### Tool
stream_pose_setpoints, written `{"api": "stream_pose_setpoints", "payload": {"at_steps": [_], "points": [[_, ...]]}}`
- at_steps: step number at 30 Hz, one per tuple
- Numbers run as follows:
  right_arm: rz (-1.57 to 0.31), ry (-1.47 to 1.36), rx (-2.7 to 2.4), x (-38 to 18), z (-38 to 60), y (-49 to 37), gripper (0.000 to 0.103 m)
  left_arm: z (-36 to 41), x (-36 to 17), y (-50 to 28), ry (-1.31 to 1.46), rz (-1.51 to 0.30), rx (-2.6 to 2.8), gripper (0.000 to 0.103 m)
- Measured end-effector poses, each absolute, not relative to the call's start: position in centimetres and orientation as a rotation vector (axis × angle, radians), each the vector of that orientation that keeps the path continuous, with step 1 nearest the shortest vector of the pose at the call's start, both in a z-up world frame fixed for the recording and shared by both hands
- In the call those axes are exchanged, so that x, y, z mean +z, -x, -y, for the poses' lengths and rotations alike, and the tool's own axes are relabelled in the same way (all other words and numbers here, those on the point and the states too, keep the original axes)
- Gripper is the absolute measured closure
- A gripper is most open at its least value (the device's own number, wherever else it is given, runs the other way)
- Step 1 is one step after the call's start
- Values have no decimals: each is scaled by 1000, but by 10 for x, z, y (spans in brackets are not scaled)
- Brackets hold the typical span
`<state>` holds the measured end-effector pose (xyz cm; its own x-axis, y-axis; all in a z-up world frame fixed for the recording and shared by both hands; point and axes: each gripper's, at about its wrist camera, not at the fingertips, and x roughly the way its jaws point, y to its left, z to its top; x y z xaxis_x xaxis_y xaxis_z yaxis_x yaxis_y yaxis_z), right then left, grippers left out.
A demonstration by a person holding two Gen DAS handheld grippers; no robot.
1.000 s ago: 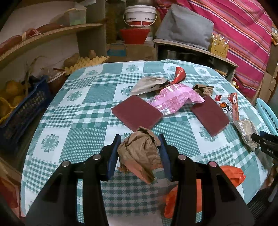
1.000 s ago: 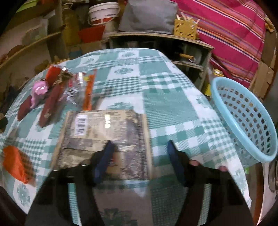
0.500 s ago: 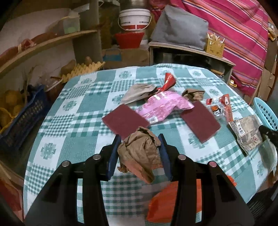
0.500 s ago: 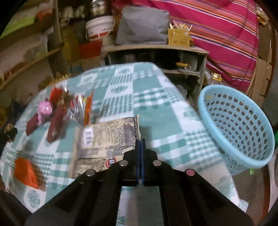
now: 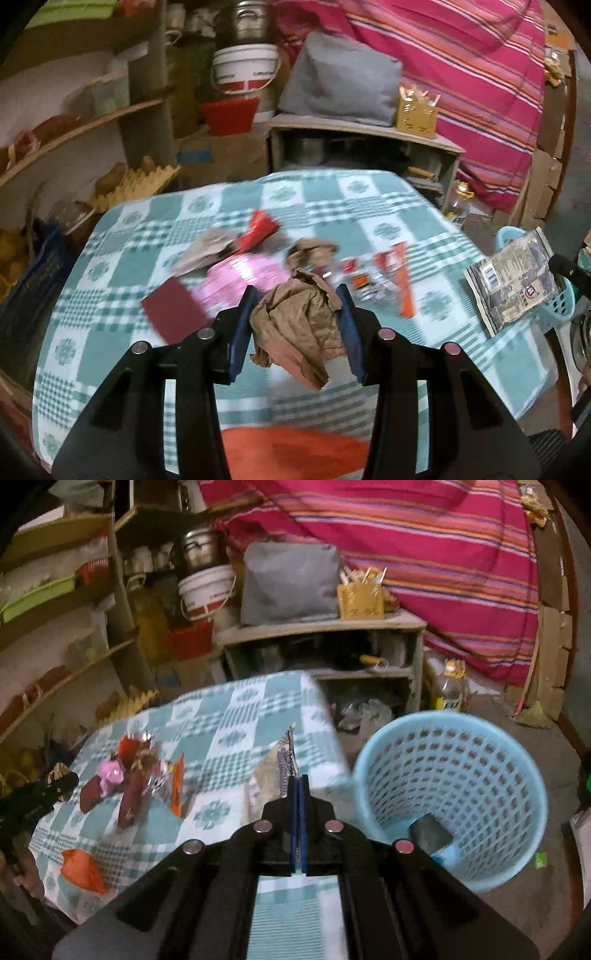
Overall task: Collect trash
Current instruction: 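Carry the brown paper and the snack packet over the blue basket with both tools, then open the left tool to drop the brown paper while the right tool drops the packet into the basket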
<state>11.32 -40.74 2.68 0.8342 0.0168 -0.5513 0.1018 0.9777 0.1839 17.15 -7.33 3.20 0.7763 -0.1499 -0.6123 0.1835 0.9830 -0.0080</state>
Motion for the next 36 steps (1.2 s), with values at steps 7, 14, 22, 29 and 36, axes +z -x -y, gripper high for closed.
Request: {"api": "stream_pose_setpoints", "payload": {"at_steps": [7,14,22,29,36], "points": [[-528,-222,-90,52,452,-97,102,124,45,-174,-46,-641,-224,61],[-503,-260,-178,62,515,-77,102,188,61,-174,-62,-610,-294,61],[-509,-283,-258,56,573,-63,102,270,67,-170,-100,-579,-400,61],[-521,-302,-300,43,605,-62,102,324,56,-175,-117,-585,-471,61],[-533,-318,-305,32,617,-73,102,370,37,-187,-147,-610,-518,61]]}}
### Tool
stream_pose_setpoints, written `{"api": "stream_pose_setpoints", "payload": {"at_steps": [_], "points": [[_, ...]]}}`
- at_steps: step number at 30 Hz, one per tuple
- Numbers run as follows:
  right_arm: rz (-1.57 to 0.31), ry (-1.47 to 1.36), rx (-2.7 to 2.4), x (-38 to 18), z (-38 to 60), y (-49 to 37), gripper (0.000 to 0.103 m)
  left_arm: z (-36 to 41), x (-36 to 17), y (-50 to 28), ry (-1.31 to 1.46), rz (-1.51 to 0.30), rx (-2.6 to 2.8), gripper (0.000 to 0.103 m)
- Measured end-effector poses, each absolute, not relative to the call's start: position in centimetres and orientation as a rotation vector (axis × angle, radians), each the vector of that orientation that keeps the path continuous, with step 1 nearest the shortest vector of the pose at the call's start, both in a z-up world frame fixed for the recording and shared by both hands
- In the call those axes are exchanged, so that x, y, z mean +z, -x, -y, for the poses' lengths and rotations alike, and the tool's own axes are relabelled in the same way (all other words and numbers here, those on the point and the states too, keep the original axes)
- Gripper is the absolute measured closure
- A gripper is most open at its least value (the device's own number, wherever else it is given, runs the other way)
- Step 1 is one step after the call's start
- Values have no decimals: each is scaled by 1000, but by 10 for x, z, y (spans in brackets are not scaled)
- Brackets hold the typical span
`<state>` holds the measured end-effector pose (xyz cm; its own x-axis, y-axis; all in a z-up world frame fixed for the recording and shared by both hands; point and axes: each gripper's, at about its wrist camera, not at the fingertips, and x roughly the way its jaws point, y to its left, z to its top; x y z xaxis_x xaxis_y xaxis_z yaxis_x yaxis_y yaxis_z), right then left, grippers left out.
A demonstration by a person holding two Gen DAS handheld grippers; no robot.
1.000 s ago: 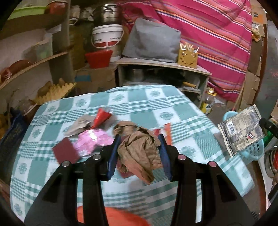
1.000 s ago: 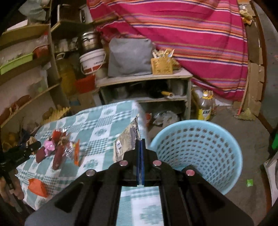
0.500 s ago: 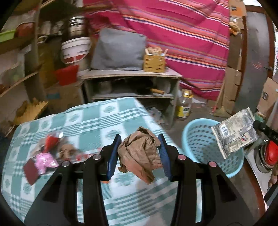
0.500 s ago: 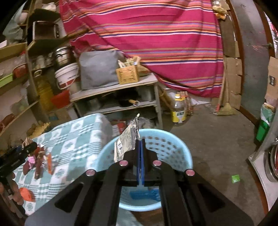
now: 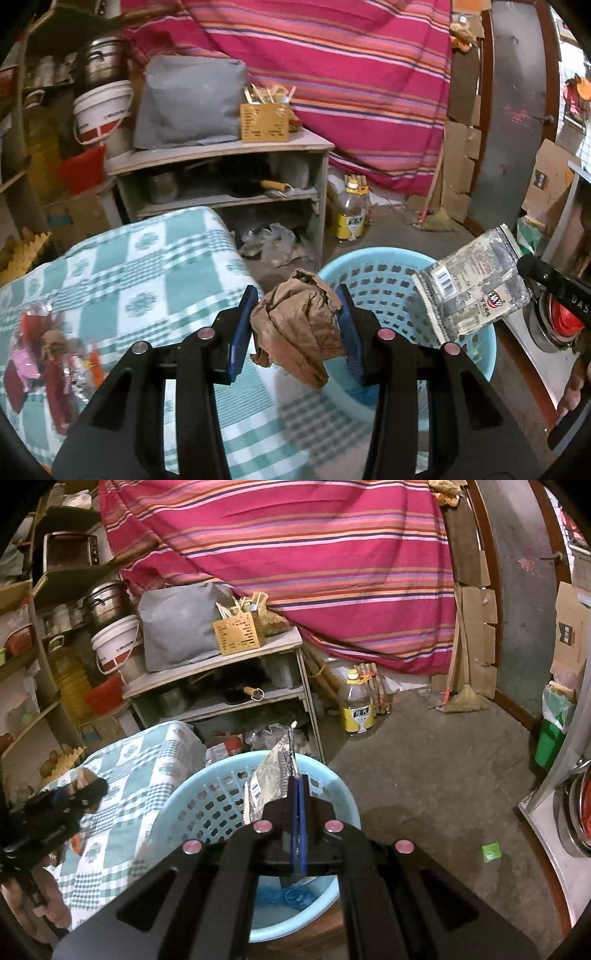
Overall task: Collect trash
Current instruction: 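Open the left tool to drop the brown paper while the right tool drops the packet into the basket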
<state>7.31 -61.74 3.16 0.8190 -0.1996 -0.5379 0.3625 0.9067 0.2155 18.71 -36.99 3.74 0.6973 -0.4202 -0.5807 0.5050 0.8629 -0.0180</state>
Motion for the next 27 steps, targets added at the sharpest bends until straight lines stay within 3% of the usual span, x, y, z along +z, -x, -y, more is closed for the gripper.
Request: {"api": "stream_pose_setpoints", "payload": {"at_steps": [11,14,16,27], "points": [[-546,-332,-311,21,624,-84,102,415,25,-203,-188,-622,-567,59],[-550,-328,-315,21,624,-85,102,419,26,-205,-187,-619,-573,50],[-555,-328,-317,20,623,-86,102,417,27,-205,-182,-614,-573,36],[-621,-285,-316,9,601,-106,100,347,49,-203,-131,-582,-466,19]]}}
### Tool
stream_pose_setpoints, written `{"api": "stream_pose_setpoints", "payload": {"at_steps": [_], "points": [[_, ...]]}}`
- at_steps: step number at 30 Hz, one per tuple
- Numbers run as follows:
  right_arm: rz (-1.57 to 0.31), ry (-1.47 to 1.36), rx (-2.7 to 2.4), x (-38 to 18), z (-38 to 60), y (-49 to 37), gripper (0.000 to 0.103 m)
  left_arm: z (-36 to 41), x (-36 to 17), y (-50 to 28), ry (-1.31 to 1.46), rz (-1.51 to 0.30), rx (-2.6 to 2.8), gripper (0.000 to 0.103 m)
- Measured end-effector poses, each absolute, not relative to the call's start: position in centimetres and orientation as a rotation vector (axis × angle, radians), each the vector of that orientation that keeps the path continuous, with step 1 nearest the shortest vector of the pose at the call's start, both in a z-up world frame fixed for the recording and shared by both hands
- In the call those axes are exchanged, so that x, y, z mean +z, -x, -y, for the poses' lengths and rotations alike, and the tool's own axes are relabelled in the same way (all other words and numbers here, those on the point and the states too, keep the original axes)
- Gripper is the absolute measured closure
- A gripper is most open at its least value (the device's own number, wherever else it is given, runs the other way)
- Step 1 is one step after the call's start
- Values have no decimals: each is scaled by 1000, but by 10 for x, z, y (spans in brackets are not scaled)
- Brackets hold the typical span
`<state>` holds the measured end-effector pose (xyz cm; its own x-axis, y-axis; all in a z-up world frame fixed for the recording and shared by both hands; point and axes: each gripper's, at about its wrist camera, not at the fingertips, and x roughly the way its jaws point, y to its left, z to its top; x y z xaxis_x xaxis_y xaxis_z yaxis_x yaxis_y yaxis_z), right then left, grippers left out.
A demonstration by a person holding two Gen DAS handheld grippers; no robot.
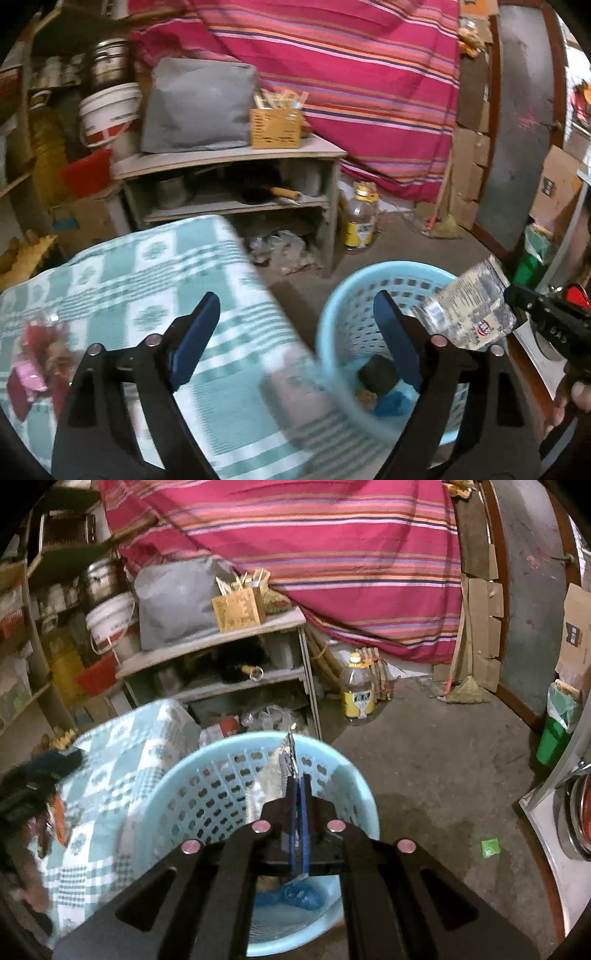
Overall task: Collect trash
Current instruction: 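Open the left tool to drop the brown paper while the right tool drops the packet into the basket, then grasp the orange plastic bag with the left tool while the right tool moves toward the wrappers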
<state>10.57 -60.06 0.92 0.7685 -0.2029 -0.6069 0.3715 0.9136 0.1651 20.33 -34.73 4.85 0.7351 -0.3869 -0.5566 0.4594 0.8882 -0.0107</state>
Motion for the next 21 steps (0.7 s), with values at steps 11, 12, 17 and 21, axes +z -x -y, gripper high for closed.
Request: {"api": "stream_pose_setpoints", "payload": {"at_steps": [11,12,17,21], "points": [[-642,-215,-361,4,543,-99,30,204,74,-178,-104,-542,-276,10],[-636,-208,-355,5,538,-97,29,188,74,-174,-108,-538,-257,10],[-603,-165,-294,12,479,-93,24,131,61,-156,-127,-552,-195,9],[-593,-147,-248,9,438,-92,24,89,43,-145,-129,-582,-161,9]]}}
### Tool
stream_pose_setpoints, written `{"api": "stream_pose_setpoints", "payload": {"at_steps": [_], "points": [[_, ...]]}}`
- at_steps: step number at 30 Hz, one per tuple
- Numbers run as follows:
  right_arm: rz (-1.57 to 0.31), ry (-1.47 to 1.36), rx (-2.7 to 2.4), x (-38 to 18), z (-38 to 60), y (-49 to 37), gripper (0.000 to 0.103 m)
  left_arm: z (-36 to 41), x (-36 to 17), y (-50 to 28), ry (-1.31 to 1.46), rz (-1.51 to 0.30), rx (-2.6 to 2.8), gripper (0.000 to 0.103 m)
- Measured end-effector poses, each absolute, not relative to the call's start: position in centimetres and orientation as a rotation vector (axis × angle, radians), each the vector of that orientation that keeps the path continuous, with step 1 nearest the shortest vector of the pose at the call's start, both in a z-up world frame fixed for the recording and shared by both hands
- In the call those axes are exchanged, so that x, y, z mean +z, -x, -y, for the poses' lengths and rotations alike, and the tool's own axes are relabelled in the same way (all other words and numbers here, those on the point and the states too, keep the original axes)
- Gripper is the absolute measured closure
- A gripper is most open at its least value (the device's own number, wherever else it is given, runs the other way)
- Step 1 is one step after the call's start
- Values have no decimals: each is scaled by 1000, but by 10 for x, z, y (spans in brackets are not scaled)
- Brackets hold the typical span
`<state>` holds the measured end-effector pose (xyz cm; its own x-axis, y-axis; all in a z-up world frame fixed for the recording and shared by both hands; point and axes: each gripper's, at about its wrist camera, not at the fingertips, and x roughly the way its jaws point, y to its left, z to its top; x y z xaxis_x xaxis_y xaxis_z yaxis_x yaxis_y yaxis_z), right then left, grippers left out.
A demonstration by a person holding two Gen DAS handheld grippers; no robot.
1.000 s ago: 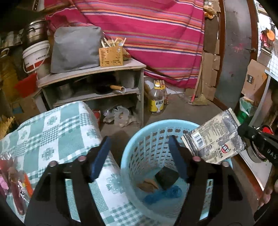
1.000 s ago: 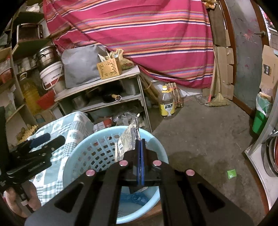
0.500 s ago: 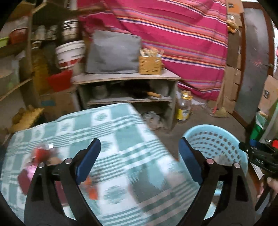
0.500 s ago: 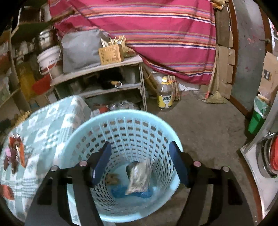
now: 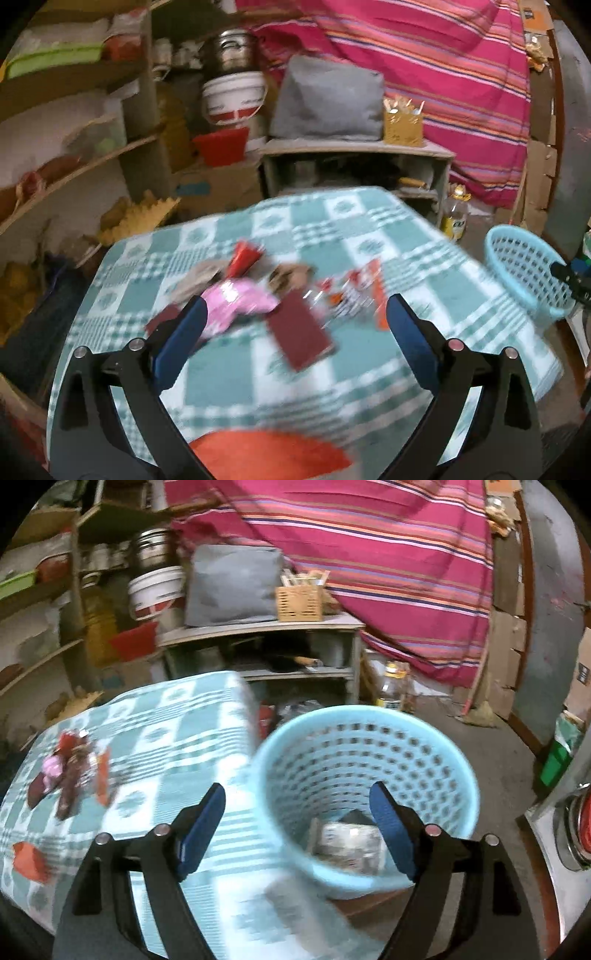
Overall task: Collect trash
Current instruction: 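Grasp the orange plastic bag with the left tool while the right tool moves toward the wrappers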
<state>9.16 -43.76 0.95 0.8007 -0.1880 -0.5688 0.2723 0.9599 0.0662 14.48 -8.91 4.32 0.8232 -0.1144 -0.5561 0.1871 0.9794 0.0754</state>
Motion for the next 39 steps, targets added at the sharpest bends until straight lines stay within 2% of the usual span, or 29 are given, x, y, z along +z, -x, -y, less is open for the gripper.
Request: {"api": "stream_pose_setpoints", "payload": {"at_steps": [9,20,22,25,27,29,34,36,39], "points": [[-620,-126,-152,-12,348,-85,24,15,-7,-118,-97,-679,-130,9],[-680,-105,-110,-34,310,-85,24,-19,-50,-98,-64,-764,-142,11],[-685,-100,-104,-35,307,-85,24,-19,-54,-100,-62,-774,-156,17],[-691,-97,-102,-36,305,-86,24,-19,-64,-106,-47,-812,-196,36],[-692,-95,-101,-36,304,-87,24,-18,-66,-106,-63,-800,-194,38],[-692,-94,-102,-36,304,-87,24,-16,-66,-106,-69,-796,-205,47],[-695,-104,-103,-37,304,-89,24,-16,-64,-107,-73,-794,-217,83],[-698,-104,-99,-38,303,-91,24,-18,-63,-109,-63,-797,-220,92],[-701,-102,-92,-38,300,-96,24,-20,-62,-111,-50,-803,-224,95]]}}
